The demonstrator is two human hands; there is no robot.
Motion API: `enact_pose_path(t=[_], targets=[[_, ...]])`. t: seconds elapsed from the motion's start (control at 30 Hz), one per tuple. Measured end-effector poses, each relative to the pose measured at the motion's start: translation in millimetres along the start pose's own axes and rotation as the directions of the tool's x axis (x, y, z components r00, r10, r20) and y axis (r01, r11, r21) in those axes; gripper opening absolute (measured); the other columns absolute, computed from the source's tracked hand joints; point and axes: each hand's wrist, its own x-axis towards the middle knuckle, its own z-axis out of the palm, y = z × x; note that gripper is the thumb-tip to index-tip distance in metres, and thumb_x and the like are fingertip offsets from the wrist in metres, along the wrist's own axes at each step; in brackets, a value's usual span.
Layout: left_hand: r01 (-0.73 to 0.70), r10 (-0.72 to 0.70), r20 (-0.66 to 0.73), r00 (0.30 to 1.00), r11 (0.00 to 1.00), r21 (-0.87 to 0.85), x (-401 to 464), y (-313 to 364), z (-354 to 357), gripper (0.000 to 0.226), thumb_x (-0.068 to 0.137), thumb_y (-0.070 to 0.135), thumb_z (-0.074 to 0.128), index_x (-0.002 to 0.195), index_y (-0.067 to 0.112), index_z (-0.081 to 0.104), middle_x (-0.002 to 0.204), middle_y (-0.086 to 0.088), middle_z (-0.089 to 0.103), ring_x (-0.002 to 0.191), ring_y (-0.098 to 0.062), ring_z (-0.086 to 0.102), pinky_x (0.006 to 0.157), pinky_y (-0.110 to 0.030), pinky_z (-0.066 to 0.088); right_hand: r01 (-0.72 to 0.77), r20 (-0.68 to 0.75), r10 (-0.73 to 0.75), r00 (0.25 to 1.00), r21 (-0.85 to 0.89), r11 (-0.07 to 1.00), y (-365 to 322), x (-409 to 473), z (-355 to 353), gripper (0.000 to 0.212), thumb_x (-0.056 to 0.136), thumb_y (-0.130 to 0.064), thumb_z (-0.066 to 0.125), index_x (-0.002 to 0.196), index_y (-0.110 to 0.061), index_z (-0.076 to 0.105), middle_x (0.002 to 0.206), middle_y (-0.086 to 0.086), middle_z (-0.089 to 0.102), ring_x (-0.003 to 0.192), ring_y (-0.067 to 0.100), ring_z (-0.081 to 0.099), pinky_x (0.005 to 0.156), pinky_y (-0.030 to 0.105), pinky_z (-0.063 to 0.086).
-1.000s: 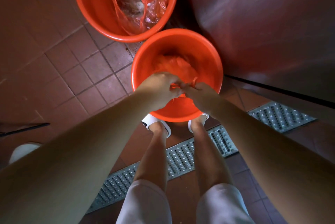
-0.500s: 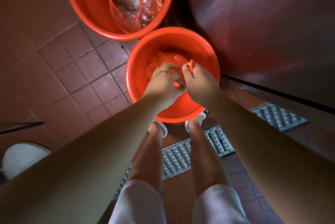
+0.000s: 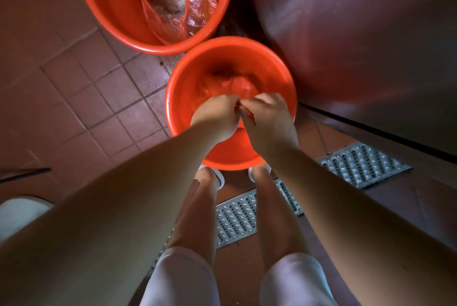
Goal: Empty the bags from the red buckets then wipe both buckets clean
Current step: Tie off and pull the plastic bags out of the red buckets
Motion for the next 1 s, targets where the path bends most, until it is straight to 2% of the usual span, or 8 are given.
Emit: enact_pose_path(t=[0.1,0.2,0.3,0.43,0.53,0.67,0.9,1.0], targets=[[0.048,-0.045,0.027,0.999,0.988,-0.148,5.6,-4.0,-2.8,0.011,0.094,0.018,0.057,0.098,0.025,0.063,0.085,-0.004,0.072,0.087,-0.029,0.067,0.065,-0.034,0.038,-0.028,-0.062,0.031,0.998,0.053,0.998,0.8,-3.3,3.8,0.017,0.097,-0.017,0.061,0.098,-0.009,0.077,0.091,0.012,0.069,0.091,0.038,0.059,0.084,0.040,0.042],[0.151,-0.120,0.095,0.988,0.876,-0.459,5.7,-4.5,-4.6,0.010,0.087,0.015,0.066,0.086,0.024,0.062,0.059,0.010,0.068,0.052,-0.003,0.058,0.052,-0.025,0.041,-0.061,-0.139,0.071,0.988,0.079,0.995,2.9,-4.4,4.6,0.013,0.092,-0.014,0.067,0.090,-0.008,0.078,0.089,0.013,0.067,0.086,0.038,0.057,0.080,0.041,0.047],[0.230,-0.183,0.140,0.973,0.777,-0.586,3.8,-7.5,-6.7,0.013,0.086,0.035,0.071,0.082,0.023,0.068,0.068,0.006,0.072,0.064,-0.012,0.063,0.064,-0.029,0.051,-0.085,-0.132,0.091,0.987,0.052,0.995,6.1,-1.3,4.5,0.018,0.093,-0.019,0.066,0.086,-0.008,0.077,0.088,0.014,0.061,0.086,0.037,0.053,0.077,0.041,0.046],[0.297,-0.275,0.167,0.947,0.548,-0.782,4.9,-15.8,-6.0,0.025,0.102,0.020,0.067,0.079,0.020,0.059,0.066,-0.001,0.075,0.057,-0.012,0.072,0.056,-0.026,0.056,-0.094,0.031,0.095,0.995,-0.017,0.995,11.9,0.0,5.0,0.030,0.102,-0.032,0.054,0.100,-0.010,0.074,0.089,0.015,0.066,0.090,0.037,0.059,0.073,0.044,0.046],[0.315,-0.388,-0.004,0.922,0.755,-0.576,4.2,-31.0,-9.4,0.025,0.099,0.028,0.066,0.079,0.016,0.058,0.082,-0.004,0.079,0.072,-0.021,0.079,0.069,-0.039,0.064,-0.151,0.047,0.152,0.987,-0.026,0.988,20.1,-10.1,2.5,0.033,0.105,-0.037,0.048,0.102,-0.014,0.072,0.094,0.014,0.071,0.091,0.038,0.064,0.071,0.043,0.049],[0.357,-0.437,-0.103,0.894,0.831,-0.427,-5.7,-57.3,-18.4,0.024,0.101,0.030,0.056,0.080,0.021,0.052,0.074,0.007,0.078,0.059,-0.005,0.075,0.062,-0.032,0.058,-0.261,0.137,0.276,0.951,-0.117,0.958,36.7,-38.2,-2.8,0.035,0.105,-0.039,0.046,0.097,-0.014,0.069,0.090,0.015,0.072,0.084,0.040,0.066,0.066,0.039,0.048],[0.421,-0.508,-0.162,0.846,0.824,-0.380,-23.0,-77.1,-9.6,0.027,0.102,0.027,0.056,0.078,0.015,0.055,0.071,0.000,0.076,0.064,-0.008,0.076,0.071,-0.037,0.064,-0.338,0.086,0.331,0.940,0.077,0.938,48.4,-79.1,-5.8,0.030,0.100,-0.027,0.060,0.073,-0.013,0.065,0.062,0.009,0.062,0.058,0.033,0.058,0.053,0.036,0.043],[0.437,-0.522,-0.184,0.833,0.824,-0.360,-23.8,-86.1,-17.2,0.024,0.101,0.026,0.058,0.081,0.011,0.059,0.071,0.001,0.076,0.064,-0.008,0.076,0.068,-0.030,0.061,-0.403,0.072,0.398,0.915,0.094,0.910,58.7,-93.4,-5.2,0.036,0.100,-0.031,0.058,0.065,-0.024,0.056,0.051,-0.008,0.048,0.048,0.008,0.045,0.048,0.027,0.034]])
